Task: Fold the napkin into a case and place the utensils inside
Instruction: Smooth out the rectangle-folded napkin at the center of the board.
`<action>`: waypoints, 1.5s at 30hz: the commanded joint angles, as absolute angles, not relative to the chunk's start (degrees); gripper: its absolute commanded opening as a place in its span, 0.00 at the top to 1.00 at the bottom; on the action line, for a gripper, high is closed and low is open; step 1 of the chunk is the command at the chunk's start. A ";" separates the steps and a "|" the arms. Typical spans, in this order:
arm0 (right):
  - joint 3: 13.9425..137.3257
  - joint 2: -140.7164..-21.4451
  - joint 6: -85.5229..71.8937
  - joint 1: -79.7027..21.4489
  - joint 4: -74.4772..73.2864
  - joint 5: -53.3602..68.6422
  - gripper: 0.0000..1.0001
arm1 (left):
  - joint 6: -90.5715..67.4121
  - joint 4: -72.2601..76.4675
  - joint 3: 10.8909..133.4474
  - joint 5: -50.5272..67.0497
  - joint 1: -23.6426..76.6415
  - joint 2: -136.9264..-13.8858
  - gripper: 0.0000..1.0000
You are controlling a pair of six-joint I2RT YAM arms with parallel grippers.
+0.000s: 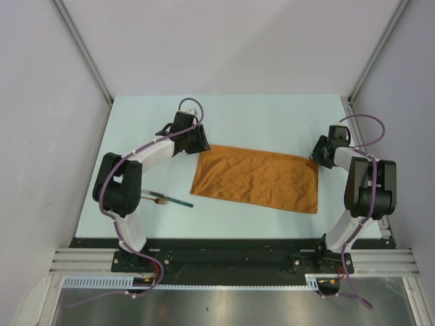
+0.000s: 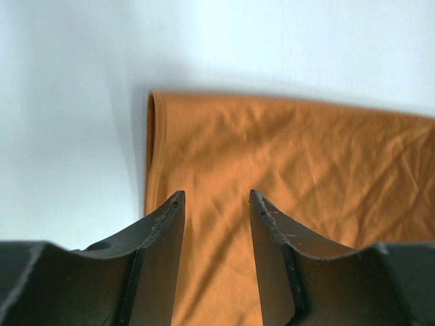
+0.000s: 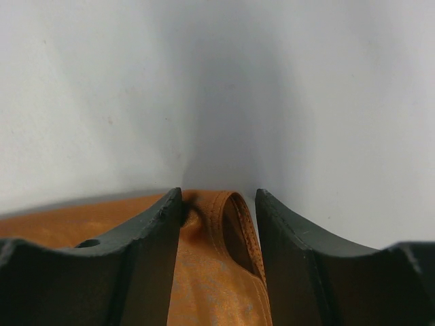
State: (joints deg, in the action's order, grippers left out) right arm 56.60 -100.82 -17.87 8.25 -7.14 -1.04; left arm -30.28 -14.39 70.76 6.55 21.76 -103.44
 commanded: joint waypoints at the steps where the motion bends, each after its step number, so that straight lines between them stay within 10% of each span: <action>1: 56.51 -98.79 -17.49 8.17 -9.49 -2.02 0.47 | -22.07 -15.72 78.73 5.79 19.69 -109.15 0.53; 15: 56.78 -98.35 -17.05 9.05 -10.46 -1.67 0.56 | -19.07 -13.71 86.40 14.58 16.26 -117.51 0.61; 23: 56.16 -93.52 -17.66 8.88 -12.03 -2.28 0.37 | -21.62 -7.04 83.23 20.39 16.08 -118.56 0.58; 45: 54.05 -95.18 -17.67 11.16 -7.56 3.60 0.72 | -24.70 -8.88 84.55 21.18 15.91 -121.20 0.59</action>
State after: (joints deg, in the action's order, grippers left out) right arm 53.25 -94.32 -17.91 10.76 -10.33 2.11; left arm -23.40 -10.72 83.33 18.72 16.05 -120.97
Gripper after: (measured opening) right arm 0.317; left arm 0.427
